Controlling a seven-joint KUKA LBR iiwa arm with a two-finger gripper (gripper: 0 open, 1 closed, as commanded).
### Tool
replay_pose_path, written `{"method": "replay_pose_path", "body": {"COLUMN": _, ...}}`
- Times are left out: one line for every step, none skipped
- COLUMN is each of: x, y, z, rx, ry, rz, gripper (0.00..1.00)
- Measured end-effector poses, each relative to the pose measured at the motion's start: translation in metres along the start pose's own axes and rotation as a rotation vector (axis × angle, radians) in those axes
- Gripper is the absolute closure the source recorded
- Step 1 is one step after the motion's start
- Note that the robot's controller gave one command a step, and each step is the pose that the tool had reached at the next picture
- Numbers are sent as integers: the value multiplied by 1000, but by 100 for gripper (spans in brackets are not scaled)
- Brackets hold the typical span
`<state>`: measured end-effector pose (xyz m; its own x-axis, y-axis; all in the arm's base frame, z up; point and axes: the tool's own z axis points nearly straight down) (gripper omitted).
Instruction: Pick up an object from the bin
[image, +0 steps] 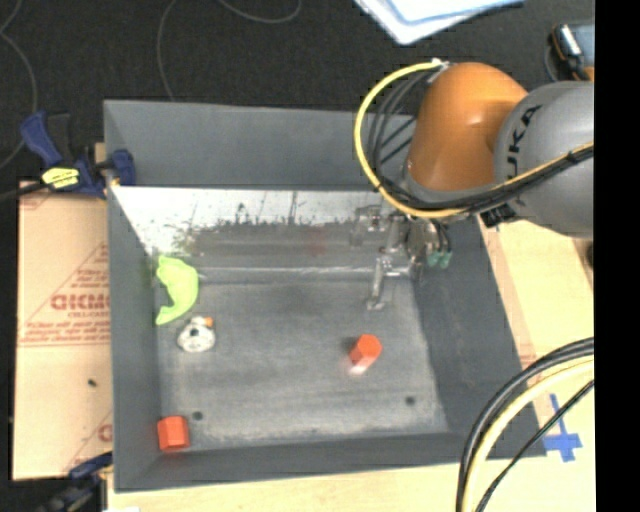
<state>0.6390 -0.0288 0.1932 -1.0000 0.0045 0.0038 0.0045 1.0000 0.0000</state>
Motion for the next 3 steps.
{"method": "replay_pose_path", "body": {"x": -2, "y": 0, "z": -5, "rx": 1, "ry": -9, "rz": 0, "gripper": 0}}
{"method": "replay_pose_path", "body": {"x": 52, "y": -28, "z": 70, "rx": 2, "ry": -5, "rz": -180, "gripper": 0}}
{"method": "replay_pose_path", "body": {"x": 57, "y": -34, "z": 115, "rx": 3, "ry": -8, "rz": -224, "gripper": 0}}
